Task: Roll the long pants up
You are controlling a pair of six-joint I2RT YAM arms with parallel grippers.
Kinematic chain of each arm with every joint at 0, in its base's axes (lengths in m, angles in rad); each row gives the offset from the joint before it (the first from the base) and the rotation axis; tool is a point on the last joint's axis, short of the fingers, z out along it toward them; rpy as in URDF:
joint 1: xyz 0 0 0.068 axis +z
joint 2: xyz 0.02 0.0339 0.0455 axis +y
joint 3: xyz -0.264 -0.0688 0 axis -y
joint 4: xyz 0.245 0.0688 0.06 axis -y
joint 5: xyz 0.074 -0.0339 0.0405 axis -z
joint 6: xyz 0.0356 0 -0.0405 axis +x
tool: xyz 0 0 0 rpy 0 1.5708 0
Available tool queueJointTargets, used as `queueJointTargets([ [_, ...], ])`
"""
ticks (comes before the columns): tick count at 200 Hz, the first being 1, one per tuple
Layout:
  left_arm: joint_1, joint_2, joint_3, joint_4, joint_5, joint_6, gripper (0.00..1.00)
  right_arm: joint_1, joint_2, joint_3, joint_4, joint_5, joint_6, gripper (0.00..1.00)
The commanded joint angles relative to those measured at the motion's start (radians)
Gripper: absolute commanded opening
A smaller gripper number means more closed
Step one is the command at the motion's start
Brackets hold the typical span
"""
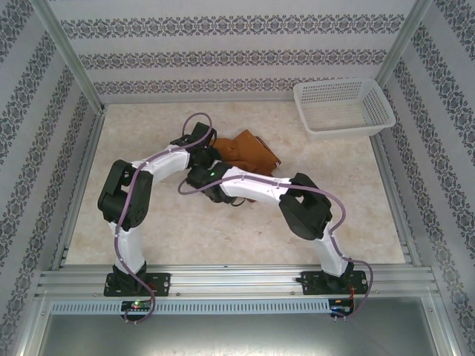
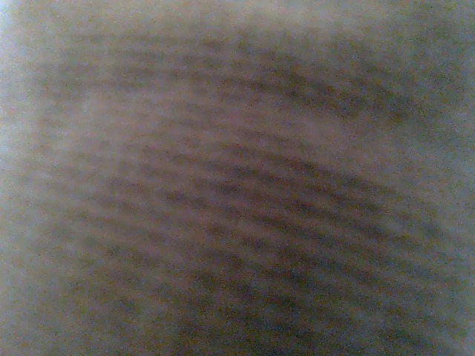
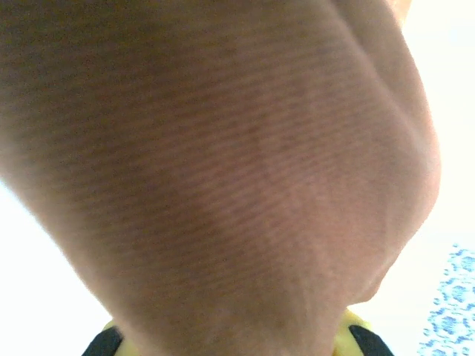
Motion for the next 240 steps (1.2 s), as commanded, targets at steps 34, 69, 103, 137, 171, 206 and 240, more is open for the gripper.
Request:
queueJointTargets([
  [34,0.029,-0.133,0.0,-0.113,-0.006,-0.012,1.0,-0.107,-0.166,-0.186,0.056,-0.263,0.05,0.0],
  [69,0.033,-0.146,0.025,-0.124,-0.031,-0.019,1.0,-0.165,-0.269,-0.253,0.104,-0.491,0.101,0.0],
  [103,0.034,-0.146,0.019,-0.106,-0.012,-0.035,1.0,-0.261,-0.337,-0.281,0.15,-0.795,0.145,0.0],
  [137,0.033,-0.156,-0.001,-0.091,-0.012,-0.042,1.0,-0.392,-0.358,-0.307,0.262,-1.192,0.215,0.0],
  [171,0.034,-0.179,-0.014,-0.093,-0.02,-0.038,1.0,-0.472,-0.319,-0.326,0.356,-1.431,0.295,0.0],
  [206,0.033,-0.203,-0.014,-0.109,-0.031,-0.026,1.0,-0.503,-0.269,-0.329,0.391,-1.6,0.323,0.0],
  [240,0.033,-0.22,-0.025,-0.11,-0.026,-0.023,1.0,-0.532,-0.224,-0.33,0.394,-1.68,0.321,0.0],
])
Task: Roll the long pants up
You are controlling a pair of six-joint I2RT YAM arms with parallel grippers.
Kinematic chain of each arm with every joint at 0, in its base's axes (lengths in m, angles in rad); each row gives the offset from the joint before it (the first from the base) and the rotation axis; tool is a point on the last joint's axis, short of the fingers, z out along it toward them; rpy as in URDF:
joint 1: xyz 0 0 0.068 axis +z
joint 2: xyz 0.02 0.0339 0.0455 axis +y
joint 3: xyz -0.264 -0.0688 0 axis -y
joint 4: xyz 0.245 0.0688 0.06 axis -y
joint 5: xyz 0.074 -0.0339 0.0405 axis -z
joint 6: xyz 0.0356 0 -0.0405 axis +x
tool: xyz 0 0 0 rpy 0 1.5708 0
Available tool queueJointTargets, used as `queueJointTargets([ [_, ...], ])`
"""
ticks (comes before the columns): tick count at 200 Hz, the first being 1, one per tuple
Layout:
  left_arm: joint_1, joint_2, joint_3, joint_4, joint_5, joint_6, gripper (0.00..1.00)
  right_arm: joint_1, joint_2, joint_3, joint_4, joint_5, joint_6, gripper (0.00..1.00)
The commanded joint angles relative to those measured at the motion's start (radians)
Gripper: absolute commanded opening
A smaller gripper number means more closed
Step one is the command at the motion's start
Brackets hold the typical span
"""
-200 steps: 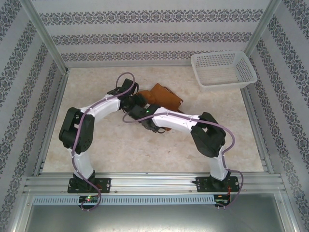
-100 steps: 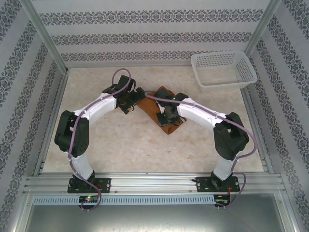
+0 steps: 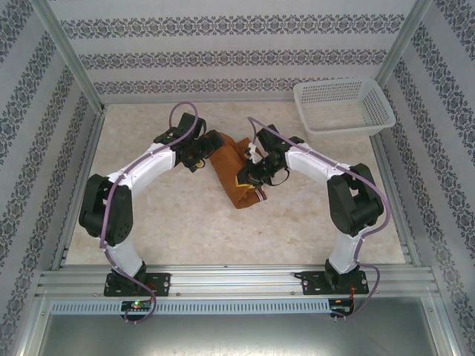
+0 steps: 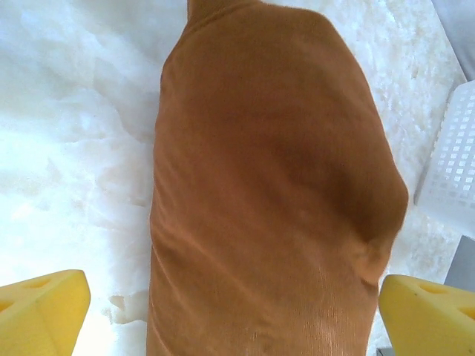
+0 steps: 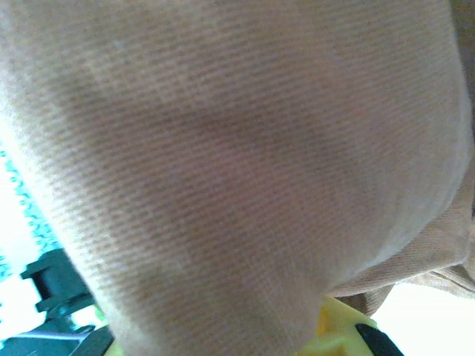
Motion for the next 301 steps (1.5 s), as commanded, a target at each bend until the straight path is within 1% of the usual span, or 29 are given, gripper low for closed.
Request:
queueJointTargets([
  [1,0.006,-0.036,-0.03,-0.037,-0.021,0.007,1.0,-0.024,0.035,0.003,0.023,-0.171,0.033,0.0],
  [22,0.003,-0.057,-0.063,-0.028,-0.016,0.006,1.0,-0.059,0.063,-0.001,0.028,-0.189,0.031,0.0],
  [38,-0.014,-0.08,-0.123,0.003,-0.028,0.011,1.0,-0.075,0.074,-0.01,0.055,-0.208,0.048,0.0],
  [59,-0.026,-0.089,-0.206,0.097,-0.036,0.002,1.0,-0.076,0.079,-0.013,0.073,-0.222,0.063,0.0],
  [74,-0.033,-0.078,-0.224,0.16,-0.043,0.004,1.0,-0.076,0.077,-0.007,0.077,-0.23,0.069,0.0],
  [85,-0.042,-0.066,-0.215,0.185,-0.068,0.009,1.0,-0.076,0.073,-0.007,0.079,-0.233,0.073,0.0],
  [100,-0.048,-0.044,-0.185,0.209,-0.074,0.008,1.0,-0.075,0.065,-0.006,0.077,-0.234,0.075,0.0],
  [132,-0.05,-0.009,-0.11,0.201,-0.074,-0.006,1.0,-0.076,0.061,-0.013,0.071,-0.241,0.073,0.0],
  [159,-0.06,-0.027,-0.1,0.226,-0.079,0.0,1.0,-0.078,0.069,-0.021,0.073,-0.246,0.07,0.0],
  [179,-0.066,-0.01,-0.097,0.252,-0.081,0.016,1.0,-0.078,0.071,-0.023,0.081,-0.259,0.074,0.0],
  [205,-0.073,0.057,-0.097,0.314,-0.054,0.021,1.0,-0.084,0.061,-0.022,0.074,-0.267,0.073,0.0],
  [229,-0.087,0.124,-0.096,0.374,-0.05,0.014,1.0,-0.095,0.052,-0.012,0.063,-0.27,0.081,0.0],
  [254,-0.096,0.207,-0.066,0.421,-0.036,0.005,1.0,-0.098,0.056,0.017,0.007,-0.27,0.053,0.0],
  [267,-0.098,0.252,-0.041,0.434,-0.007,0.011,0.99,-0.102,0.054,0.026,-0.023,-0.269,0.034,0.0],
  [273,-0.098,0.269,-0.034,0.446,0.007,0.015,0.93,-0.103,0.052,0.03,-0.037,-0.266,0.026,0.0],
  [276,-0.098,0.276,-0.033,0.458,0.013,0.018,0.82,-0.105,0.051,0.032,-0.044,-0.264,0.021,0.0],
  [278,-0.098,0.279,-0.033,0.467,0.016,0.02,0.73,-0.105,0.051,0.031,-0.05,-0.262,0.019,0.0],
  [283,-0.098,0.286,-0.036,0.486,0.023,0.025,0.42,-0.108,0.05,0.033,-0.063,-0.254,0.009,0.0],
  [284,-0.098,0.287,-0.037,0.488,0.023,0.025,0.37,-0.109,0.049,0.034,-0.067,-0.253,0.007,0.0],
  [285,-0.098,0.288,-0.038,0.489,0.024,0.024,0.34,-0.109,0.049,0.034,-0.069,-0.251,0.004,0.0],
  [287,-0.098,0.29,-0.037,0.487,0.023,0.022,0.21,-0.11,0.05,0.035,-0.076,-0.246,-0.001,0.0],
  [292,-0.097,0.296,-0.029,0.463,0.024,0.02,0.02,-0.113,0.048,0.037,-0.091,-0.236,-0.01,0.0],
  [293,-0.097,0.298,-0.025,0.457,0.023,0.021,0.0,-0.113,0.048,0.037,-0.094,-0.235,-0.012,0.0],
  [301,-0.095,0.311,0.016,0.38,0.032,0.039,0.0,-0.116,0.048,0.038,-0.114,-0.22,-0.027,0.0],
])
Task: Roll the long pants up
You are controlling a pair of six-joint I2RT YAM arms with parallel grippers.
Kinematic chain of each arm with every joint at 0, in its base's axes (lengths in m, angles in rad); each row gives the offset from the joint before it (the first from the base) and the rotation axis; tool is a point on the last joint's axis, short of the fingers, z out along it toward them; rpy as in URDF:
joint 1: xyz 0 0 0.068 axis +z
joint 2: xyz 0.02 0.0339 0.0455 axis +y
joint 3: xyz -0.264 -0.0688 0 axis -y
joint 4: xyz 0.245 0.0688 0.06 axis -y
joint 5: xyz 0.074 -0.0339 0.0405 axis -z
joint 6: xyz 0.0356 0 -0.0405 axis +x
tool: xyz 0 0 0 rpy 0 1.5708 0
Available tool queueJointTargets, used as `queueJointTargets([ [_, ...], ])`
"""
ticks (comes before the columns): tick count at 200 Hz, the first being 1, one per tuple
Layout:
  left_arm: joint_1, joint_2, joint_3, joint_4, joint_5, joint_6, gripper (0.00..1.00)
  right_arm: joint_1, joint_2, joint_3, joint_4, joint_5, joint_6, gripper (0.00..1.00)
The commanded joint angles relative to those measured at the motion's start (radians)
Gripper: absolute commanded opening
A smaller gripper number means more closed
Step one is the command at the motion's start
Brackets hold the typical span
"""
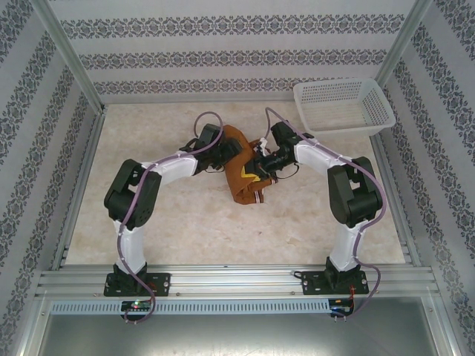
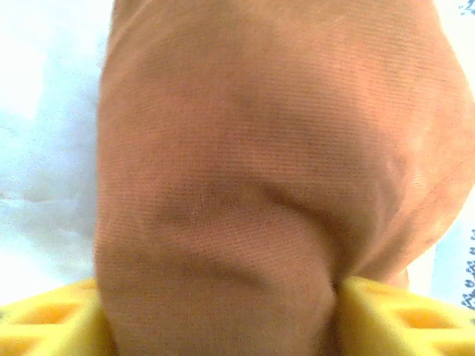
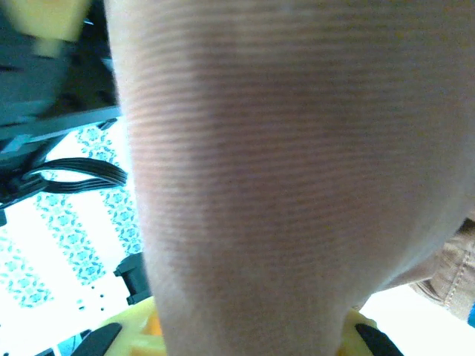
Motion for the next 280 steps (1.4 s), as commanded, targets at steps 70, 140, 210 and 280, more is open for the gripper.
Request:
queueJointTargets([
  [70,-0.004,0.0,0.097,-0.273,-0.061,0.085,0.0,0.154,-0.076,0.208,-0.516,0.67,-0.181,0.98],
  [140,-0.003,-0.039,0.081,-0.374,-0.094,0.018,0.0,0.483,-0.008,0.566,-0.7,1.187,-0.011,0.98],
  [210,-0.005,-0.066,0.087,-0.442,-0.094,-0.017,0.0,0.682,0.319,0.714,-0.854,1.626,0.011,0.98],
  [280,0.036,-0.068,0.089,-0.424,-0.069,-0.006,0.0,0.71,0.203,0.553,-0.752,1.65,0.05,0.98],
])
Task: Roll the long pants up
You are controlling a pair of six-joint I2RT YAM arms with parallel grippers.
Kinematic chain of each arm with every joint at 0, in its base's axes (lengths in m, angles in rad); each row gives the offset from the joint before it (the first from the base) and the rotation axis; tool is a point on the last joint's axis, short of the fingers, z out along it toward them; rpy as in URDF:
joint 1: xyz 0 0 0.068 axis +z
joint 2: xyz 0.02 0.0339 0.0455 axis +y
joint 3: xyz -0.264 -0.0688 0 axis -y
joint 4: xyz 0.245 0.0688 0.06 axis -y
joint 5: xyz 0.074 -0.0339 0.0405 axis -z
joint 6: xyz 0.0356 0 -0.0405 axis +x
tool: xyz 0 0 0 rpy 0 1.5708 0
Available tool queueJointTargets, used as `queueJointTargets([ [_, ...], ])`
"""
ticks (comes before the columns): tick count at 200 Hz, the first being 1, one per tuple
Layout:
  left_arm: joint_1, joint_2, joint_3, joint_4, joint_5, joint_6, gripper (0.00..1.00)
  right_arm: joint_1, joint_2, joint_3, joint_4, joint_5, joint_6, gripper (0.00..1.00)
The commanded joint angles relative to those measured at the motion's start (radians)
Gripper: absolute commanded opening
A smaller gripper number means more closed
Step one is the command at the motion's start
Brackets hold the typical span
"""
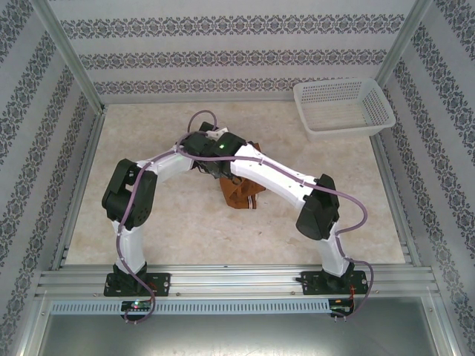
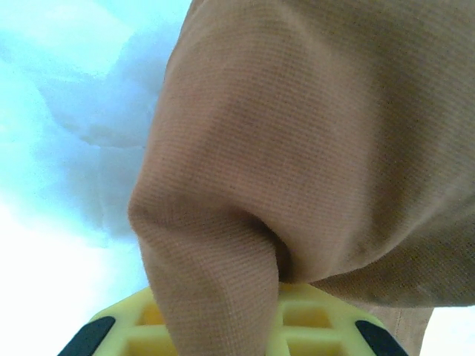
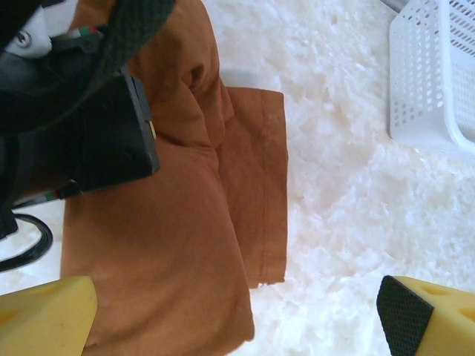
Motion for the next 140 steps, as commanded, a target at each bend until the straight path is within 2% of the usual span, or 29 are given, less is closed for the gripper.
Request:
queueJointTargets([
  [1,0.011,-0.042,0.017,-0.105,-0.024,-0.003,0.0,0.095,0.044,-0.14,-0.108,0.012,0.031,0.98],
  [50,0.04,0.033,0.119,-0.14,0.004,0.006,0.0,0.094,-0.118,-0.299,-0.084,-0.016,0.109,0.98],
  [81,0.04,0.034,0.133,-0.141,0.011,-0.002,0.0,0.099,-0.149,-0.363,-0.058,-0.034,0.116,0.98],
  [106,0.04,0.033,0.136,-0.144,0.014,-0.006,0.0,0.116,-0.109,-0.33,-0.077,-0.033,0.108,0.98],
  [140,0.04,0.034,0.133,-0.148,0.014,-0.009,0.0,0.163,-0.026,-0.202,-0.127,-0.018,0.093,0.98],
])
